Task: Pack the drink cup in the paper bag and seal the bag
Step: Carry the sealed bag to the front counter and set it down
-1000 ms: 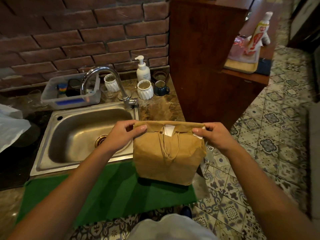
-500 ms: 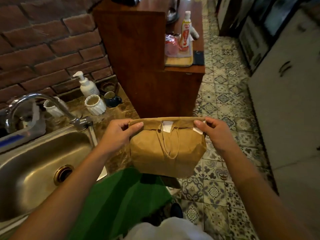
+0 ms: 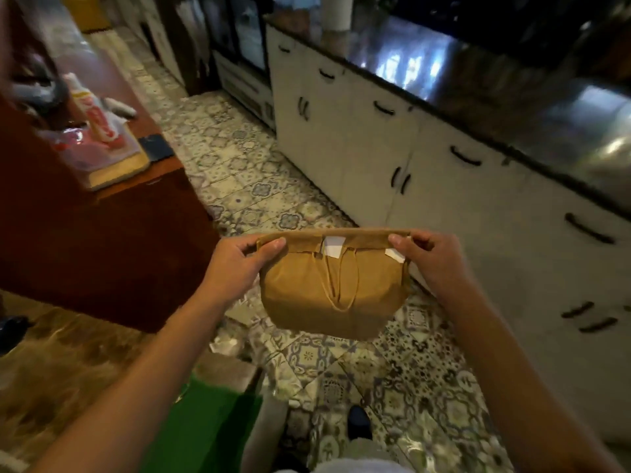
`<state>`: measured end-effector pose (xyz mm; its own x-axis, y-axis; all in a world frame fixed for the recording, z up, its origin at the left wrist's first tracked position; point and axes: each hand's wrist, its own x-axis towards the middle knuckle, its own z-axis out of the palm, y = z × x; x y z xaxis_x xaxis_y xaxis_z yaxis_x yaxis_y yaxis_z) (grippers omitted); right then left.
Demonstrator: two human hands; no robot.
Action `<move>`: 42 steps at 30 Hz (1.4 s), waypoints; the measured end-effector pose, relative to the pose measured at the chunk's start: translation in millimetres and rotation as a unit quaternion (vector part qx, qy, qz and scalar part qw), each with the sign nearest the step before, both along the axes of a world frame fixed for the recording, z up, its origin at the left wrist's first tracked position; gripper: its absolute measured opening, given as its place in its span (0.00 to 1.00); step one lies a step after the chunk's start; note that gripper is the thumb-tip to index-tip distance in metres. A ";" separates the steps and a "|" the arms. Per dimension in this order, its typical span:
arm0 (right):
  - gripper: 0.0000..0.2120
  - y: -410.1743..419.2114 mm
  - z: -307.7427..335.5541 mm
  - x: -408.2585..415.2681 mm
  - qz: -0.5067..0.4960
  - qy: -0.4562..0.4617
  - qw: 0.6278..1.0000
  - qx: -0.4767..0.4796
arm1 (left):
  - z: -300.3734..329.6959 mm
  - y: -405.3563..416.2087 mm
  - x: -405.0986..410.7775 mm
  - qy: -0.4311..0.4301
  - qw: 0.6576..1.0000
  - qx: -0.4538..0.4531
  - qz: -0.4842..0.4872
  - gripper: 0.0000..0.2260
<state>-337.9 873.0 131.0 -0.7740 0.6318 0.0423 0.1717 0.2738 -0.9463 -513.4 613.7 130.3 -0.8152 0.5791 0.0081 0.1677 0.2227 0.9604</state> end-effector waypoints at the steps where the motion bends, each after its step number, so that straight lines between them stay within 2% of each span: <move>1: 0.06 13.4 0.3 18.0 -0.027 0.003 1.000 -0.004 | 1.4 22.9 5.1 -0.003 1.000 0.000 -0.019 0.08; 7: 0.04 107.1 -0.1 121.5 -0.176 0.034 0.983 0.024 | 17.1 171.4 55.6 0.007 0.992 0.009 -0.129 0.06; 10: 0.10 163.1 -3.1 174.6 -0.222 0.029 0.974 0.035 | 19.1 251.3 90.8 0.023 0.985 0.003 -0.168 0.03; 13: 0.12 212.5 0.7 225.0 -0.263 0.022 0.963 0.050 | 20.9 326.4 125.3 0.047 0.979 -0.006 -0.199 0.04; 16: 0.09 257.5 12.6 268.0 -0.301 0.024 0.952 0.058 | 27.5 399.3 158.2 0.062 0.971 0.007 -0.233 0.06; 19: 0.06 298.9 23.3 301.6 -0.324 0.029 0.944 0.062 | 31.9 464.7 185.6 0.058 0.963 0.033 -0.260 0.02; 22: 0.05 340.1 29.5 328.5 -0.359 0.024 0.930 0.070 | 32.4 527.2 205.8 0.061 0.954 0.042 -0.290 0.02; 28: 0.05 424.3 36.5 353.6 -0.438 0.012 0.892 0.110 | 39.0 649.3 218.8 0.073 0.927 0.055 -0.363 0.02; 31: 0.07 472.5 37.6 355.2 -0.466 0.005 0.876 0.122 | 39.2 707.9 214.8 0.049 0.916 0.062 -0.394 0.03; 37: 0.07 563.1 52.2 336.2 -0.497 -0.018 0.856 0.140 | 58.3 821.7 194.2 0.061 0.886 0.056 -0.457 0.04; 42: 0.04 634.2 68.3 310.5 -0.523 0.007 0.842 0.129 | 81.7 908.2 181.9 0.057 0.873 0.051 -0.483 0.07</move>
